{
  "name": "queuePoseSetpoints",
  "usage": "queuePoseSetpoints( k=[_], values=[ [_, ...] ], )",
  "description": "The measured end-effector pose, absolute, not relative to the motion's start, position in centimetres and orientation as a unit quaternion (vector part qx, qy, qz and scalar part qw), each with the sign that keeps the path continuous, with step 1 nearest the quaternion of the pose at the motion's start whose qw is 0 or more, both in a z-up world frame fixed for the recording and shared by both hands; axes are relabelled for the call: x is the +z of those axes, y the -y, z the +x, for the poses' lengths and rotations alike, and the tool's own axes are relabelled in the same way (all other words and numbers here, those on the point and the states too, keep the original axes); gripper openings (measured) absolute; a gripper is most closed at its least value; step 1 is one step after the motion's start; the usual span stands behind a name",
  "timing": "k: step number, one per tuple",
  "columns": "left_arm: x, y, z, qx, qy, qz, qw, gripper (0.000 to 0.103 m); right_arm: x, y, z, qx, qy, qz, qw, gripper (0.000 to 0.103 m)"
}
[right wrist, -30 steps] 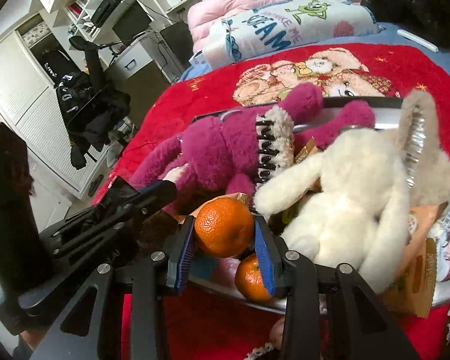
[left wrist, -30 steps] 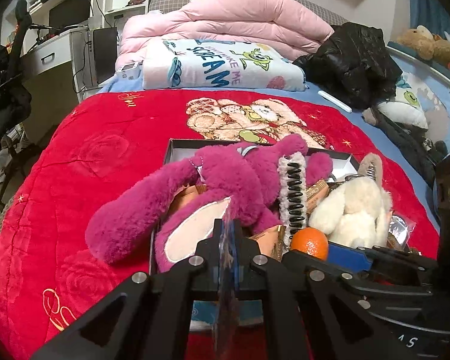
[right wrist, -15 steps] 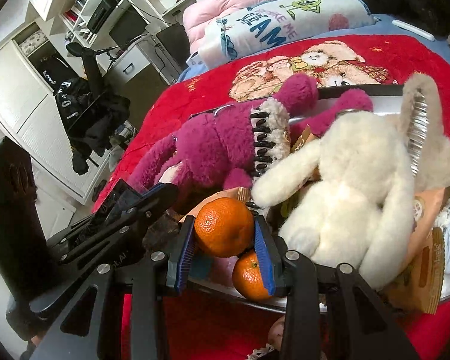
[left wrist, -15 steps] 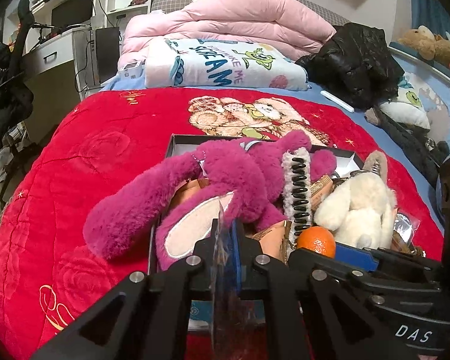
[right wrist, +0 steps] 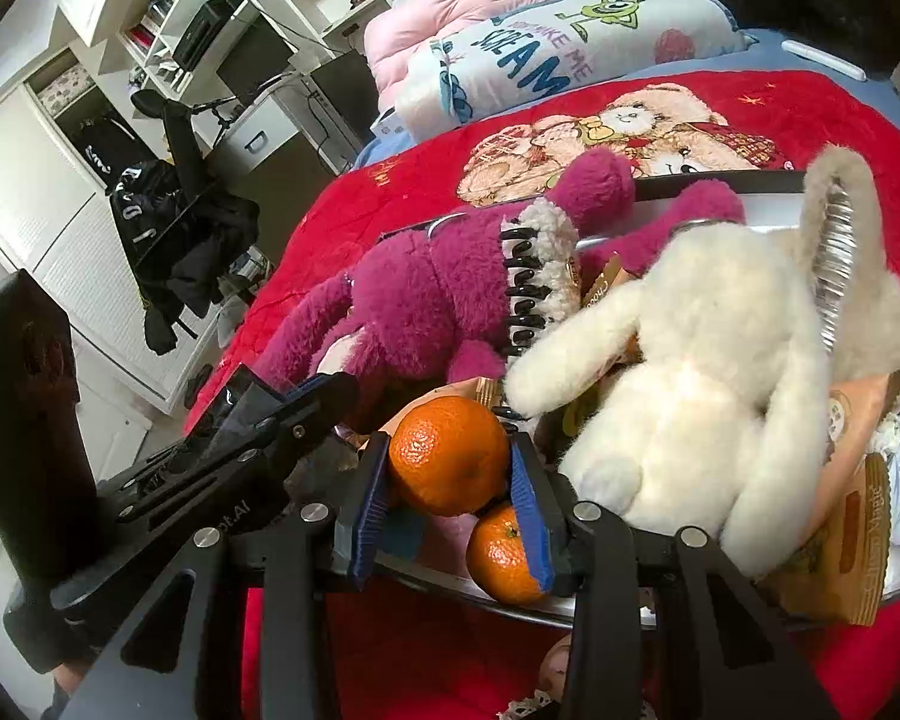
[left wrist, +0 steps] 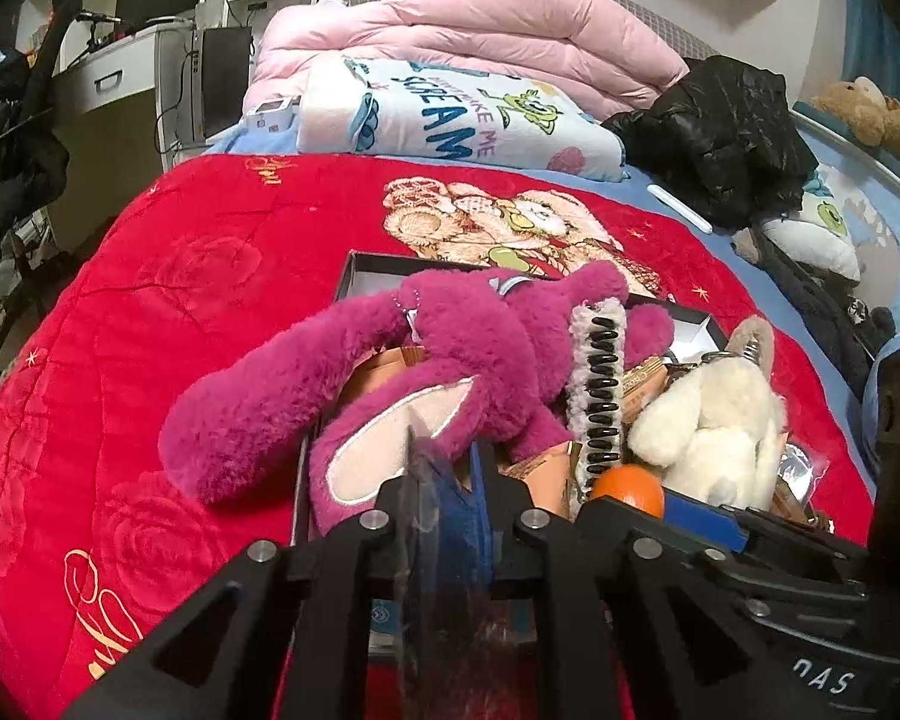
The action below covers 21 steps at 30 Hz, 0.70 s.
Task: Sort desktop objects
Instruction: 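Lower the badge packet and orange into the box and open both tools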
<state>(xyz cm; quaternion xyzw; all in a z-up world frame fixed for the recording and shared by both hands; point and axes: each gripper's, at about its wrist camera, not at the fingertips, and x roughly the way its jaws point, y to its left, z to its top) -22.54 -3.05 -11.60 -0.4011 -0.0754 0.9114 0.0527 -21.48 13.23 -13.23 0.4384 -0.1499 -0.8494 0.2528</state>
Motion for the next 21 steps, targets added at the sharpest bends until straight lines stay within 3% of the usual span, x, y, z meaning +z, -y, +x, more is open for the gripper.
queuePoseSetpoints(
  k=[1, 2, 3, 6, 9, 11, 21],
  values=[
    [-11.6, 3.2, -22.6, 0.910, 0.079, -0.404, 0.052, 0.022, -13.2, -13.3, -21.5, -0.848, 0.152, 0.439, 0.254, 0.040],
    [-11.6, 3.4, -22.7, 0.908, 0.085, -0.408, 0.051, 0.034, -13.2, -13.4, -21.6, -0.847, 0.156, 0.439, 0.255, 0.041],
    [-11.5, 3.6, -22.7, 0.908, 0.090, -0.407, 0.042, 0.053, -13.2, -13.5, -21.6, -0.846, 0.159, 0.441, 0.255, 0.042],
    [-10.9, 4.9, -22.4, 0.913, 0.120, -0.390, 0.025, 0.086, -13.1, -14.2, -21.9, -0.839, 0.184, 0.441, 0.261, 0.053],
    [-10.5, 5.6, -22.4, 0.912, 0.136, -0.387, 0.028, 0.095, -12.9, -14.8, -22.0, -0.830, 0.217, 0.434, 0.276, 0.069],
    [-10.2, 5.6, -22.5, 0.914, 0.111, -0.390, -0.001, 0.103, -12.6, -14.8, -21.8, -0.830, 0.224, 0.429, 0.278, 0.070],
    [-9.1, 5.7, -22.1, 0.925, 0.098, -0.368, 0.001, 0.103, -12.3, -14.9, -21.8, -0.827, 0.229, 0.427, 0.284, 0.076]
  ],
)
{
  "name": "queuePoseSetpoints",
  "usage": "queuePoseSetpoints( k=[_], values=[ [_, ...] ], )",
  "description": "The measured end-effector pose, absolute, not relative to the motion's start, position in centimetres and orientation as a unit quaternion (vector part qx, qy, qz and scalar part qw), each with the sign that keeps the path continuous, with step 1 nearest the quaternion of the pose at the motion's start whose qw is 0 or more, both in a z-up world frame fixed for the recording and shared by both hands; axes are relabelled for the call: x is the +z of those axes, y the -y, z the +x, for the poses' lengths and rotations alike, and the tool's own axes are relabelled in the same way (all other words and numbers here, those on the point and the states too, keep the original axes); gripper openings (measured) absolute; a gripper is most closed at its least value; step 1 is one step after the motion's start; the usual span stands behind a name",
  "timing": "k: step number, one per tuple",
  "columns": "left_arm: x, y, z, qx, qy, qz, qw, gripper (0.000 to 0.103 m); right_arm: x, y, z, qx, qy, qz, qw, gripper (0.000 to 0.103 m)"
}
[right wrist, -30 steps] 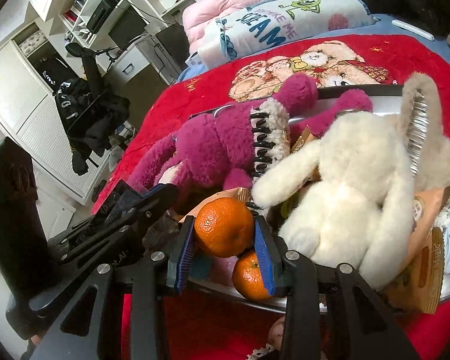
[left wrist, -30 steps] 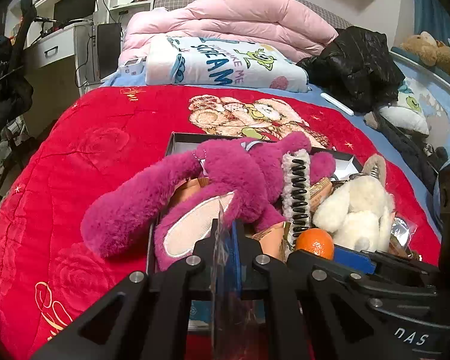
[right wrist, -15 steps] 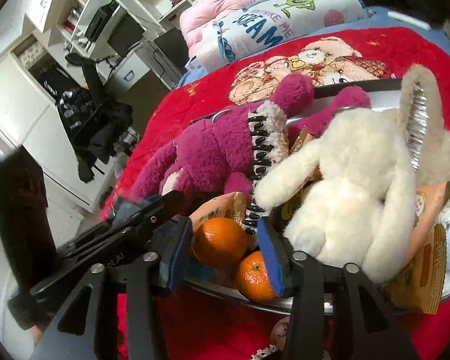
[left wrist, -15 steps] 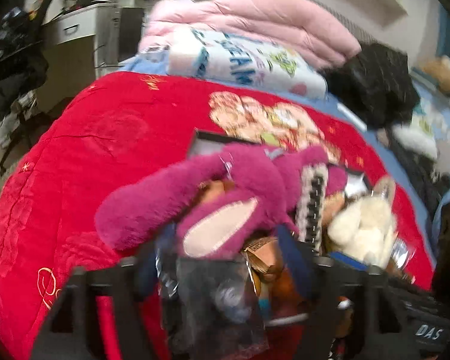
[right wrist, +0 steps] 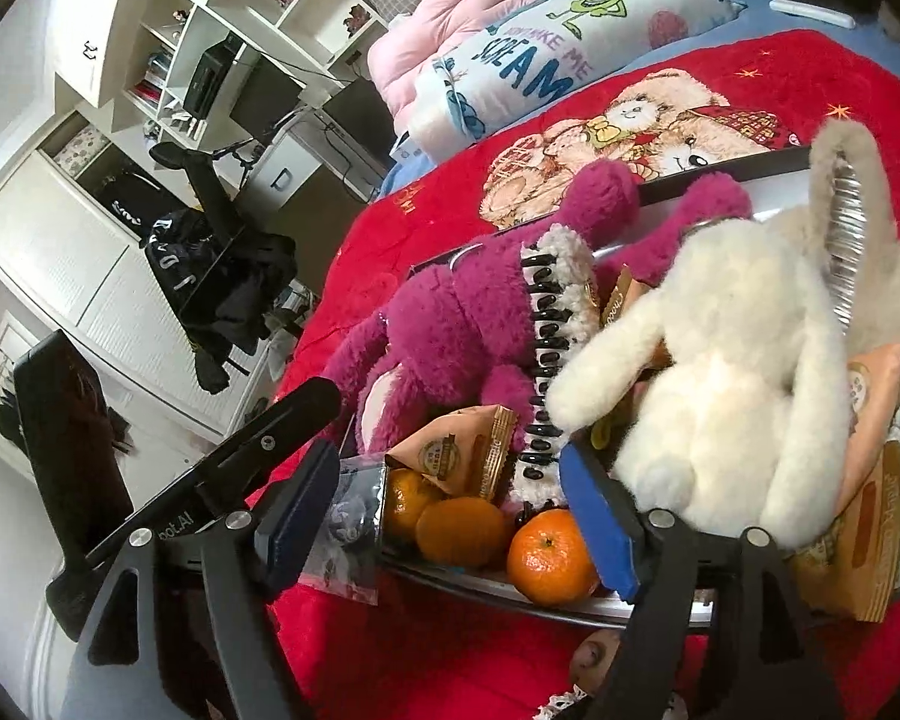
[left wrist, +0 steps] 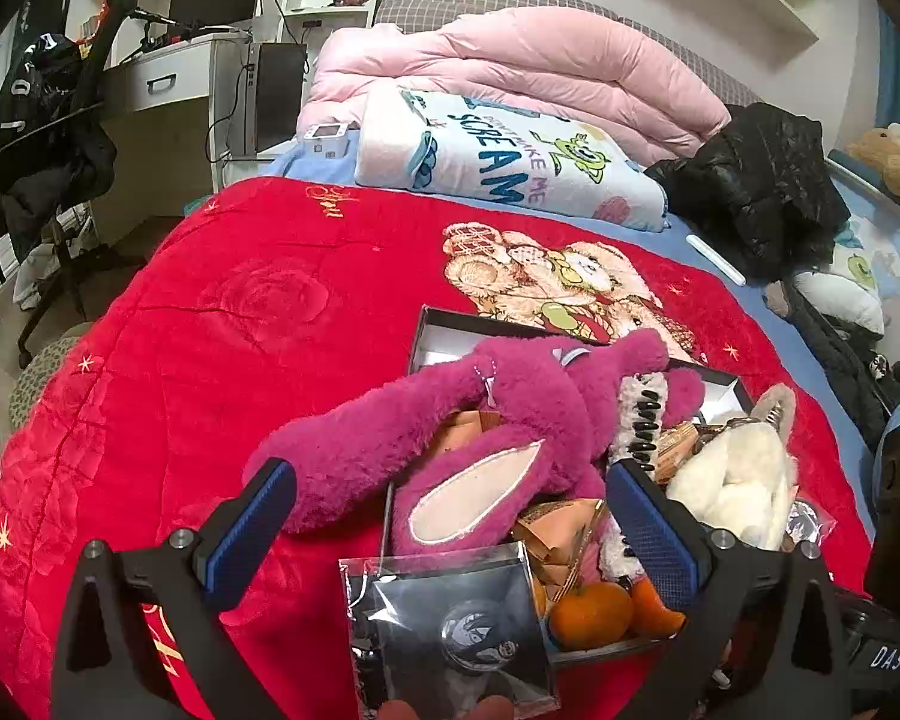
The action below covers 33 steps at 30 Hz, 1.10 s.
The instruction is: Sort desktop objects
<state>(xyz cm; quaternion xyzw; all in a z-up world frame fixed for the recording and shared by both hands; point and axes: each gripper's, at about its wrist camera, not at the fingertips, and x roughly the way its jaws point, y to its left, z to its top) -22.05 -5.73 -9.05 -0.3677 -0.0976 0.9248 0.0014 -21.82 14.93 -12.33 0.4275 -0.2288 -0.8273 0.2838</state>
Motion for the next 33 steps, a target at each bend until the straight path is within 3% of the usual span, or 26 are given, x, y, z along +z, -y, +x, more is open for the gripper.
queuePoseSetpoints(
  k=[2, 6, 17, 23, 33],
  values=[
    [-8.8, 5.8, -21.9, 0.928, 0.092, -0.361, -0.001, 0.103, -12.2, -14.8, -21.7, -0.830, 0.222, 0.426, 0.283, 0.079],
    [-8.2, 5.9, -21.7, 0.933, 0.087, -0.349, -0.004, 0.103, -11.4, -13.7, -21.2, -0.848, 0.175, 0.416, 0.278, 0.103],
    [-3.4, 5.8, -19.7, 0.951, 0.090, -0.297, 0.003, 0.103, -7.5, -13.6, -19.7, -0.872, 0.150, 0.381, 0.268, 0.103],
    [2.8, 3.9, -15.9, 0.968, 0.057, -0.245, -0.006, 0.103, -1.9, -14.3, -16.7, -0.900, 0.118, 0.344, 0.242, 0.103],
    [10.2, 1.2, -7.5, 0.964, 0.060, -0.256, 0.041, 0.103, 7.5, -17.1, -7.5, -0.935, 0.055, 0.305, 0.170, 0.103]
  ],
)
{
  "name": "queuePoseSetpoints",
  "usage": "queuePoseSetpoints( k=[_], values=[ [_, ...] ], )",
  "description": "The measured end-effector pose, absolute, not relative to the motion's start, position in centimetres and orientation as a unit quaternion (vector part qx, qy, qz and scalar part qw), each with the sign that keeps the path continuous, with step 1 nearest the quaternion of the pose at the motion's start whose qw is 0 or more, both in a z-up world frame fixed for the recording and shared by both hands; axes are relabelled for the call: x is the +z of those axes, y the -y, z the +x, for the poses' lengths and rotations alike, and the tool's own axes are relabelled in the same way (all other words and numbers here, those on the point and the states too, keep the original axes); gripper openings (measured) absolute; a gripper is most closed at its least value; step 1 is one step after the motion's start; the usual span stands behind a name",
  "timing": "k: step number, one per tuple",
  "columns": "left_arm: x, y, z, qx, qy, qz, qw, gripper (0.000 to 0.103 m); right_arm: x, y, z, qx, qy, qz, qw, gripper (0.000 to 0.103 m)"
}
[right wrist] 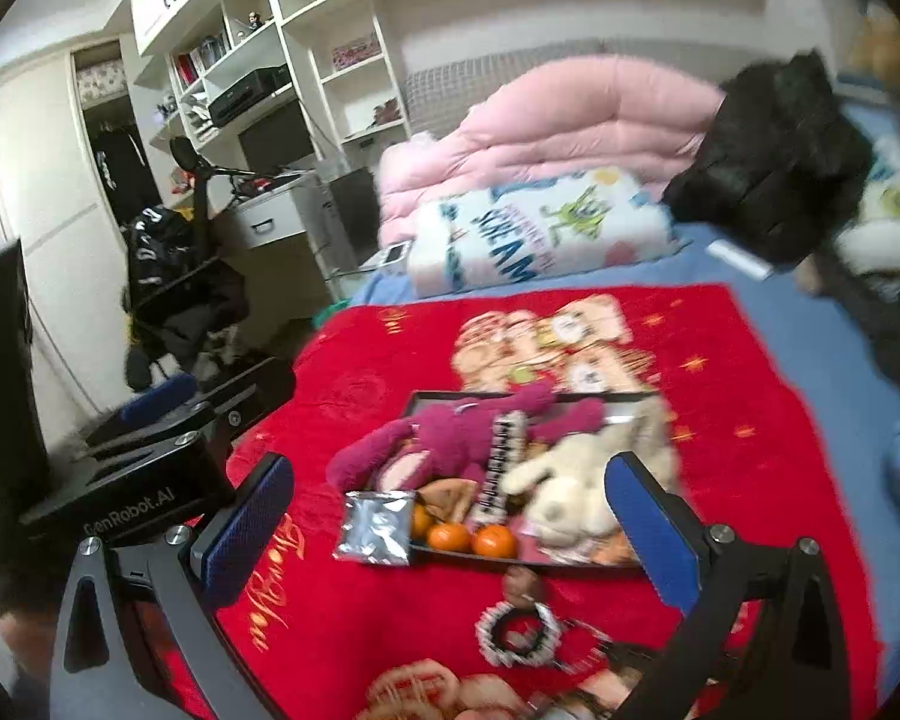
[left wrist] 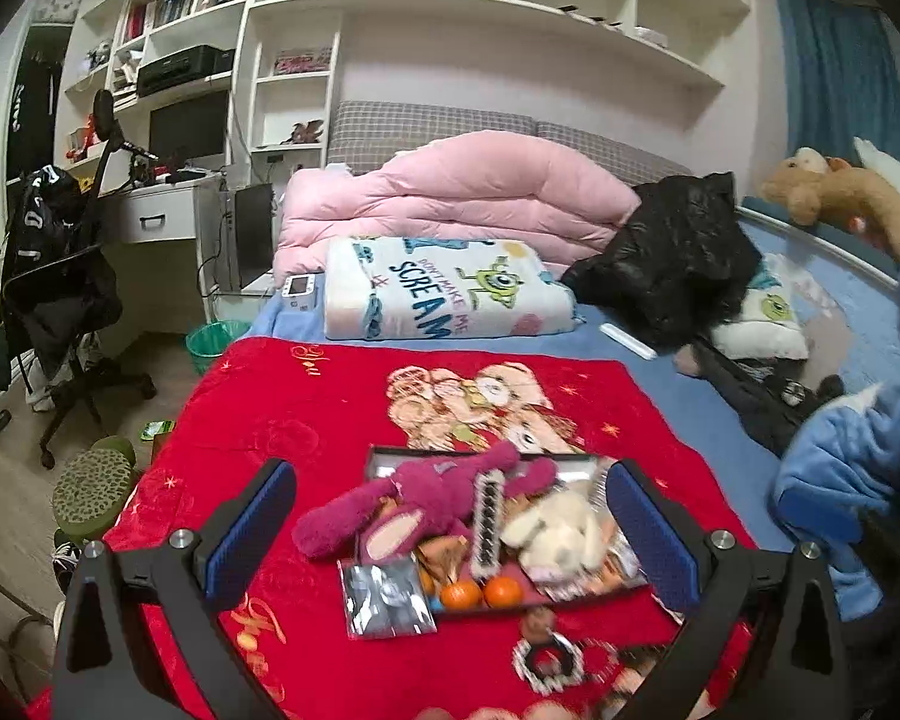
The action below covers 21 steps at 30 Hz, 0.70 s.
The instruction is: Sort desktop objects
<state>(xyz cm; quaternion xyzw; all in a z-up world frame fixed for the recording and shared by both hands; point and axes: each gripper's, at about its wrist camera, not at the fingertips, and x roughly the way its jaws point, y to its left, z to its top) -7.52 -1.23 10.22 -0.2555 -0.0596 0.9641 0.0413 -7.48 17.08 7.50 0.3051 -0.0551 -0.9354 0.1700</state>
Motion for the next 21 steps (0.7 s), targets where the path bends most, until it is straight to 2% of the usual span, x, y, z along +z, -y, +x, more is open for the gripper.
queuePoseSetpoints(
  k=[4, 10, 13, 16, 21],
  values=[
    [11.1, 1.4, -3.1, 0.960, 0.083, -0.258, 0.066, 0.103, 10.2, -18.0, -2.8, -0.947, 0.032, 0.286, 0.143, 0.103],
    [9.5, 0.9, 1.9, 0.971, 0.040, -0.229, 0.046, 0.103, 11.3, -19.1, 3.2, -0.967, 0.007, 0.238, 0.093, 0.103],
    [7.9, 0.4, 2.3, 0.971, 0.046, -0.230, 0.051, 0.103, 9.8, -19.4, 3.9, -0.968, -0.004, 0.240, 0.080, 0.103],
    [6.0, -0.6, 1.5, 0.972, 0.027, -0.229, 0.042, 0.103, 7.4, -20.1, 3.3, -0.967, 0.019, 0.242, 0.080, 0.103],
    [1.4, -1.4, -0.7, 0.962, 0.003, -0.273, 0.033, 0.103, 3.3, -20.6, 1.8, -0.965, 0.026, 0.254, 0.059, 0.103]
  ],
)
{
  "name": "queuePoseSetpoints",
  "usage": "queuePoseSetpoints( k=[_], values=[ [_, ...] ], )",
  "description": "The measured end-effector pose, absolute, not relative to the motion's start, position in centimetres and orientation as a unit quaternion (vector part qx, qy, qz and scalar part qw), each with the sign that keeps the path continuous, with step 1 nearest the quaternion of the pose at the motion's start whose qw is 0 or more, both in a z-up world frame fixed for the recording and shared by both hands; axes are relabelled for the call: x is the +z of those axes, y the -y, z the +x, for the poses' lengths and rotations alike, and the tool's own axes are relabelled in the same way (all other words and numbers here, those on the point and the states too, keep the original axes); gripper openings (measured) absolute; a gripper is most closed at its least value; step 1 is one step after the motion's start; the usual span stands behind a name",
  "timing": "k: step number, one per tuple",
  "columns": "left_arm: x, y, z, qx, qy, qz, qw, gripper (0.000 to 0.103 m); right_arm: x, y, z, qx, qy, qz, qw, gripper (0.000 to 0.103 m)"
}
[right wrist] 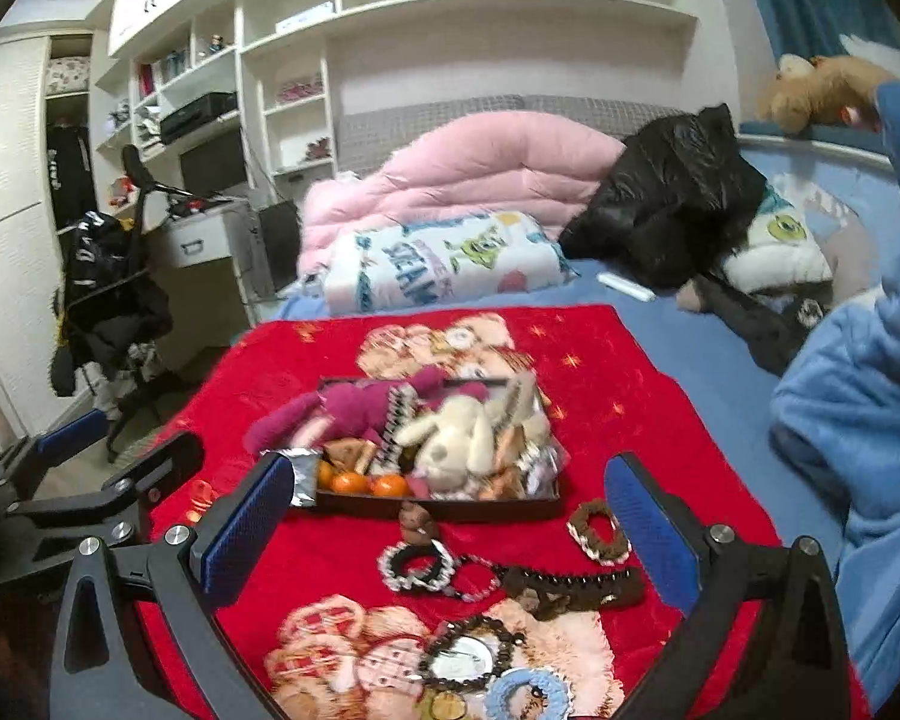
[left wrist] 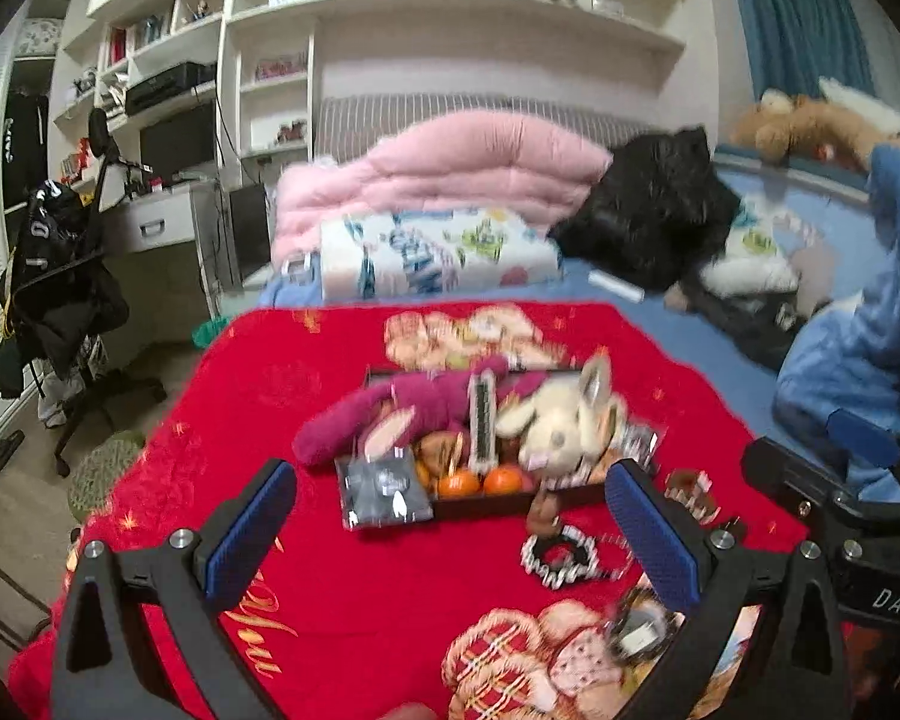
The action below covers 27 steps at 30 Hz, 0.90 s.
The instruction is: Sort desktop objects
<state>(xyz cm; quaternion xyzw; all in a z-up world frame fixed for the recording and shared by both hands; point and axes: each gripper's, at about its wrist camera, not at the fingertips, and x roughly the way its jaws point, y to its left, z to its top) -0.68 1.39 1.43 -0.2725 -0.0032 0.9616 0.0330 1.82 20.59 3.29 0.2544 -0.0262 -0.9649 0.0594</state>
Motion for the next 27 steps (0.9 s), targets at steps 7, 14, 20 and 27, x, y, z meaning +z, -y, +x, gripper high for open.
queuePoseSetpoints(
  k=[7, 14, 20, 27],
  values=[
    [-1.8, -3.1, -2.9, 0.953, -0.009, -0.301, 0.031, 0.103, -1.7, -22.0, -0.7, -0.953, 0.036, 0.299, 0.033, 0.103],
    [-2.8, -3.6, -3.1, 0.948, -0.008, -0.318, 0.025, 0.103, -4.1, -22.9, -1.6, -0.947, 0.023, 0.322, 0.000, 0.103],
    [-2.7, -3.5, -3.0, 0.947, -0.002, -0.320, 0.032, 0.103, -4.8, -22.9, -1.7, -0.942, 0.031, 0.333, 0.003, 0.103],
    [-3.1, -3.4, -3.2, 0.941, 0.016, -0.336, 0.039, 0.103, -4.7, -22.8, -1.6, -0.944, 0.029, 0.329, 0.002, 0.103]
  ],
)
